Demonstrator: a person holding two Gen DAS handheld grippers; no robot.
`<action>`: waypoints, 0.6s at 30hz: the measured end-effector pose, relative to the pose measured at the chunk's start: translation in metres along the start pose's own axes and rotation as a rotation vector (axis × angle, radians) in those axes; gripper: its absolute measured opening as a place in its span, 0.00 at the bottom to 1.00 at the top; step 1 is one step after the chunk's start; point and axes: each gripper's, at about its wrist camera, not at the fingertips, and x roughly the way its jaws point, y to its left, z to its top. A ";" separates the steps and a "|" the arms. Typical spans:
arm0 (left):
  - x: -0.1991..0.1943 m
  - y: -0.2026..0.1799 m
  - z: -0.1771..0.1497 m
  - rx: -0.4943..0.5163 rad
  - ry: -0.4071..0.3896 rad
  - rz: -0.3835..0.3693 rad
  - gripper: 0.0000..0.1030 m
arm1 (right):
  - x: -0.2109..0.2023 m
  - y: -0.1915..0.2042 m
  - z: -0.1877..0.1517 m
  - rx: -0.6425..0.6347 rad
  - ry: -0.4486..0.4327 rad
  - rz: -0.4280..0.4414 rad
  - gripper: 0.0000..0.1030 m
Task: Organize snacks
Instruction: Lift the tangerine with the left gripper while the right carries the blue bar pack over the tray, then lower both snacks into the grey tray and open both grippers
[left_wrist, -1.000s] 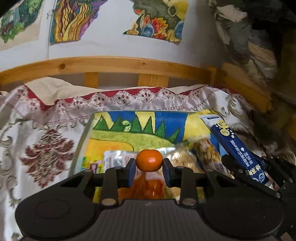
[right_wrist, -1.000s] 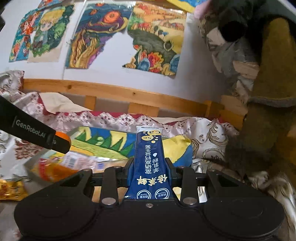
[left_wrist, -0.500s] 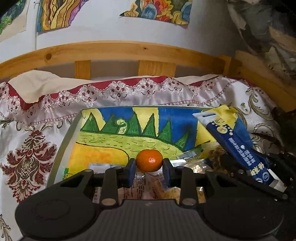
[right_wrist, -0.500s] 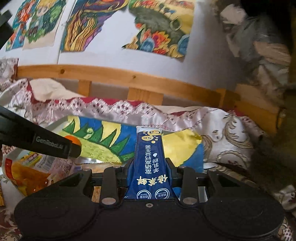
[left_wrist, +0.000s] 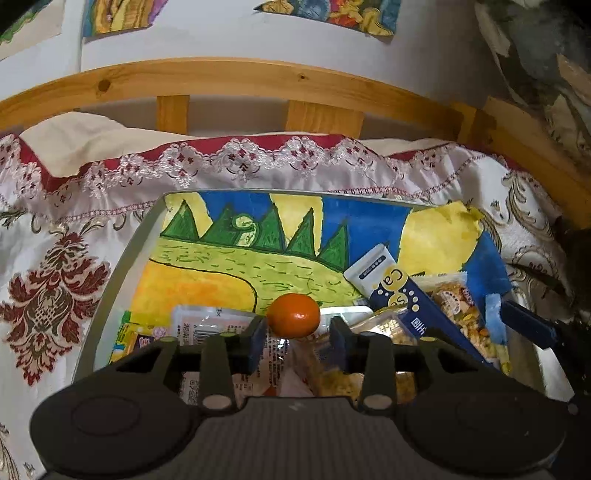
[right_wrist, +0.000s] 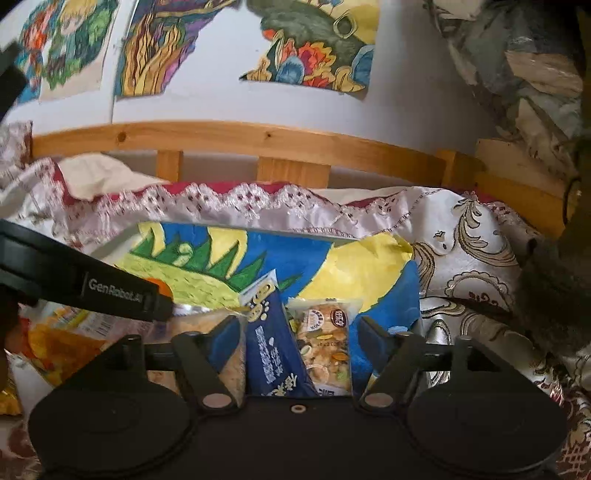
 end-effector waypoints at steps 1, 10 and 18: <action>-0.002 0.000 0.000 -0.004 -0.004 0.006 0.61 | -0.003 -0.001 0.001 0.005 -0.008 -0.002 0.75; -0.059 0.013 0.009 -0.074 -0.140 0.067 0.96 | -0.054 -0.009 0.024 0.043 -0.120 -0.019 0.95; -0.130 0.028 0.003 -0.095 -0.287 0.103 0.99 | -0.121 -0.011 0.045 0.085 -0.228 -0.035 0.99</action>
